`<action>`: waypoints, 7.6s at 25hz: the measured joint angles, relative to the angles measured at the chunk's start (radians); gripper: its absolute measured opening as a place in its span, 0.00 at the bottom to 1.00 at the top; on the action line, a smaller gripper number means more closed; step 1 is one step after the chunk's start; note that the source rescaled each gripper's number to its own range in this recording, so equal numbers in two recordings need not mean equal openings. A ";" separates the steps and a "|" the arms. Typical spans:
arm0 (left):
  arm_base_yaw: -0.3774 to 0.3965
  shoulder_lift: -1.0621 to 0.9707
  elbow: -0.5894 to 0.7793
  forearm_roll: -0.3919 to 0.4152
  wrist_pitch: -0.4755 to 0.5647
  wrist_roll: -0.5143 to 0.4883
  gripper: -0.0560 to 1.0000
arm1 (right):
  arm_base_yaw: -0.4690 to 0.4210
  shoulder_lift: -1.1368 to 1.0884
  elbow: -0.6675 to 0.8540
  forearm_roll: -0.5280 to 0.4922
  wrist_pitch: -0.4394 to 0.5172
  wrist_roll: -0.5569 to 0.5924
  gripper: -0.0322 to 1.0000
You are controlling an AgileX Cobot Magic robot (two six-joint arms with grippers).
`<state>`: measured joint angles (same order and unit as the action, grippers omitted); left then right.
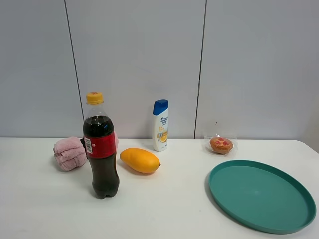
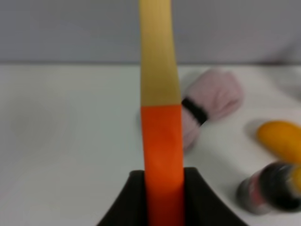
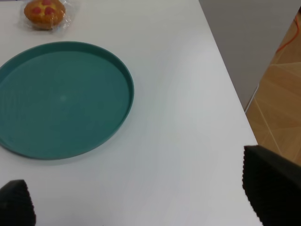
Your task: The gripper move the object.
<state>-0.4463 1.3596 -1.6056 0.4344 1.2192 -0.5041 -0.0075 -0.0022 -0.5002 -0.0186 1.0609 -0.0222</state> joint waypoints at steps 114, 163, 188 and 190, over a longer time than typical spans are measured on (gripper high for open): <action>0.248 0.443 0.796 -0.645 -0.755 0.787 0.96 | 0.000 0.000 0.000 0.000 0.000 0.000 1.00; 0.705 -0.951 0.671 -0.323 -0.173 0.492 0.99 | 0.000 0.000 0.000 0.000 0.000 0.000 1.00; 0.706 -1.316 1.089 -0.486 -0.157 0.485 1.00 | 0.000 0.000 0.000 0.000 0.000 0.000 1.00; 0.706 -1.316 1.093 -0.492 -0.158 0.485 1.00 | 0.000 0.000 0.000 0.000 0.000 0.000 1.00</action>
<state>0.2600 0.0433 -0.5131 -0.0571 1.0610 -0.0190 -0.0075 -0.0022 -0.5002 -0.0186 1.0609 -0.0222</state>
